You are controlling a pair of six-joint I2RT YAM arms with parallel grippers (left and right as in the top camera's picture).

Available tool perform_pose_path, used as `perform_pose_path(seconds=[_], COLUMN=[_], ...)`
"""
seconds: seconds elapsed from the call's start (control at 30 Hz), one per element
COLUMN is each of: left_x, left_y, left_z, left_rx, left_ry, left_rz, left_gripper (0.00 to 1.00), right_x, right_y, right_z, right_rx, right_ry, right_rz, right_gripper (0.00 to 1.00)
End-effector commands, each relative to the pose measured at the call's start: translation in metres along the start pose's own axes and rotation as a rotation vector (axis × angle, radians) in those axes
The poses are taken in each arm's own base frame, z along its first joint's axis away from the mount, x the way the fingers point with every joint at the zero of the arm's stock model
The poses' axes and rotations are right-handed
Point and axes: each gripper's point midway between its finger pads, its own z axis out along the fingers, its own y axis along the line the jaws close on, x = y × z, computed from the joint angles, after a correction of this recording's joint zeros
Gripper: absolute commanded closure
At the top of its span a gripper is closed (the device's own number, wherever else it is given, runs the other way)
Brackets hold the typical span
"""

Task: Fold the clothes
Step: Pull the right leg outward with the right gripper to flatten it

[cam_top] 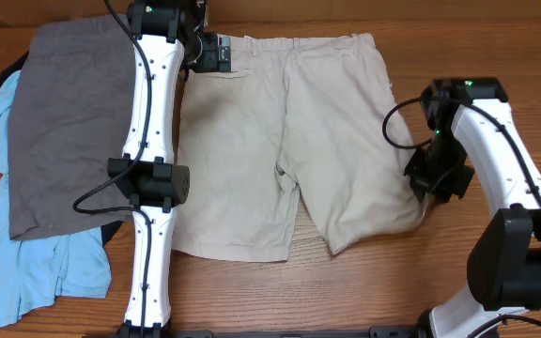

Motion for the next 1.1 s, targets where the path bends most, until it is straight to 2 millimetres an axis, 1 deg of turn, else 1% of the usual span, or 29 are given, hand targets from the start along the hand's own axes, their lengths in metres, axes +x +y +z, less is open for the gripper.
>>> perform_pose_path(seconds=[0.0, 0.07, 0.13, 0.17, 0.2, 0.23, 0.27, 0.33, 0.37, 0.43, 0.47, 0.5, 0.53, 0.6, 0.63, 0.67, 0.7, 0.73, 0.77, 0.83, 0.9, 0.97, 1.0, 1.03, 1.07], left_x=[-0.002, -0.002, -0.002, -0.002, -0.002, -0.002, -0.002, -0.004, -0.006, -0.007, -0.008, -0.009, -0.01, -0.011, -0.011, -0.011, -0.011, -0.011, -0.011, -0.011, -0.011, -0.01, -0.01, -0.01, -0.009], left_y=[0.0, 0.0, 0.0, -0.001, -0.001, -0.001, -0.001, -0.001, -0.001, -0.002, -0.002, -0.002, -0.004, -0.005, -0.004, -0.004, -0.004, -0.004, -0.004, -0.005, -0.005, -0.005, -0.004, -0.004, -0.004], left_z=[-0.005, -0.005, -0.005, -0.005, -0.005, -0.005, -0.005, -0.005, -0.005, -0.005, -0.005, -0.005, -0.005, -0.005, -0.005, -0.005, -0.005, -0.005, -0.005, -0.005, -0.005, -0.005, -0.005, -0.005, -0.005], left_rx=[0.008, 0.007, 0.008, 0.008, 0.009, 0.009, 0.009, 0.01, 0.011, 0.012, 0.013, 0.014, 0.015, 0.018, 0.019, 0.019, 0.019, 0.018, 0.019, 0.019, 0.019, 0.018, 0.018, 0.018, 0.018], left_ry=[-0.008, -0.008, -0.008, -0.008, -0.009, -0.01, -0.012, -0.02, -0.025, -0.032, -0.035, -0.041, -0.045, -0.049, -0.049, -0.048, -0.048, -0.048, -0.048, -0.048, -0.047, -0.045, -0.043, -0.043, -0.042], left_rz=[0.02, 0.021, 0.04, 0.042, 0.041, 0.042, 0.042, 0.049, 0.05, 0.05, 0.051, 0.051, 0.053, 0.054, 0.053, 0.053, 0.053, 0.053, 0.053, 0.053, 0.053, 0.053, 0.053, 0.052, 0.052], left_gripper=[0.0, 0.0, 0.0, 0.0, 0.0, 0.0, 0.0, 0.0, 0.0, 0.0, 0.0, 0.0, 0.0, 0.0, 0.0, 0.0, 0.0, 0.0, 0.0, 0.0, 0.0, 0.0, 0.0, 0.0, 0.0], right_x=[0.012, 0.011, -0.004, -0.015, -0.021, -0.033, -0.038, -0.062, -0.078, -0.106, -0.122, -0.135, -0.145, -0.154, -0.158, -0.159, -0.162, -0.163, -0.166, -0.169, -0.172, -0.177, -0.183, -0.187, -0.192], right_y=[-0.008, -0.008, 0.002, 0.013, 0.021, 0.043, 0.05, 0.072, 0.081, 0.097, 0.104, 0.108, 0.114, 0.12, 0.124, 0.125, 0.127, 0.128, 0.128, 0.128, 0.124, 0.118, 0.107, 0.098, 0.082], right_z=[0.017, 0.018, 0.016, 0.011, 0.008, -0.001, -0.005, -0.017, -0.024, -0.043, -0.054, -0.061, -0.063, -0.055, -0.043, -0.038, -0.022, -0.017, -0.008, 0.003, 0.01, 0.01, 0.007, 0.005, 0.005], right_rx=[0.032, 0.03, -0.024, -0.077, -0.115, -0.217, -0.248, -0.322, -0.349, -0.399, -0.412, -0.418, -0.427, -0.422, -0.411, -0.406, -0.392, -0.388, -0.38, -0.368, -0.361, -0.363, -0.374, -0.38, -0.389], right_ry=[0.062, 0.059, 0.001, -0.044, -0.066, -0.125, -0.151, -0.277, -0.357, -0.506, -0.592, -0.651, -0.687, -0.69, -0.669, -0.658, -0.621, -0.61, -0.591, -0.572, -0.556, -0.556, -0.558, -0.556, -0.546], right_rz=[0.0, 0.001, 0.011, 0.0, -0.028, -0.131, -0.169, -0.265, -0.293, -0.329, -0.336, -0.341, -0.352, -0.366, -0.373, -0.374, -0.375, -0.375, -0.372, -0.38, -0.371, -0.347, -0.294, -0.256, -0.207], right_gripper=[0.68, 0.63, 0.6, 0.59, 0.59, 0.53, 0.5, 0.35, 0.31, 0.27, 0.26, 0.26, 0.26, 0.27, 0.27, 0.27, 0.27, 0.28, 0.32, 0.42, 0.72, 0.9, 0.96, 0.96, 0.96])
